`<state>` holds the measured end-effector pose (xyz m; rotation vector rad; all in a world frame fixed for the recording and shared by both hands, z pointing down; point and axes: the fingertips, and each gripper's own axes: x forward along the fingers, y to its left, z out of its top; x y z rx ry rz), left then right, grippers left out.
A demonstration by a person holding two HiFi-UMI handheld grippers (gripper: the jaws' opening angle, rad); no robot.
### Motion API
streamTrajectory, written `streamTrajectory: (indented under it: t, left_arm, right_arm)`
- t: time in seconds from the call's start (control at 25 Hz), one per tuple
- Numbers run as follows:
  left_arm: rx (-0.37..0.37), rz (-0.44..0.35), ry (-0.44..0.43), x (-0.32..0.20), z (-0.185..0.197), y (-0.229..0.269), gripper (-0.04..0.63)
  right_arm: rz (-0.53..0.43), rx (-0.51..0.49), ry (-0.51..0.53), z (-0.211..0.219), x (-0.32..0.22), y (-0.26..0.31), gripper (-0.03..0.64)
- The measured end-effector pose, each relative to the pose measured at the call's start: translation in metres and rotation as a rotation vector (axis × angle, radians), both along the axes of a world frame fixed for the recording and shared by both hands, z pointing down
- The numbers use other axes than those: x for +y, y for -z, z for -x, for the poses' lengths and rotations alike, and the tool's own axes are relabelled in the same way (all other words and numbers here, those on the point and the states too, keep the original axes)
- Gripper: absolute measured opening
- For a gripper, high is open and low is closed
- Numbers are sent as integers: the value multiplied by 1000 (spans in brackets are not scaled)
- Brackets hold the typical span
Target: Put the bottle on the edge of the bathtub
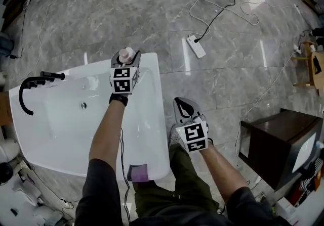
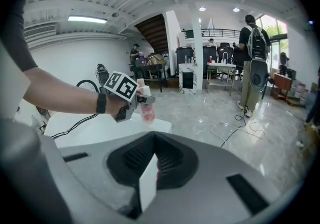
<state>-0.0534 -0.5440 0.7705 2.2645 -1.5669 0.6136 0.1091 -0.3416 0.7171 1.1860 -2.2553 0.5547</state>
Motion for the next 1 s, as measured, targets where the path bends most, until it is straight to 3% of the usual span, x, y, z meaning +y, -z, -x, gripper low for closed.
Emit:
streamTrajectory:
  t: [1.0]
  left_arm:
    - [-31, -40, -30, -17, -6, -21, 235]
  right_arm:
    - [21, 9, -27, -25, -8, -27, 2]
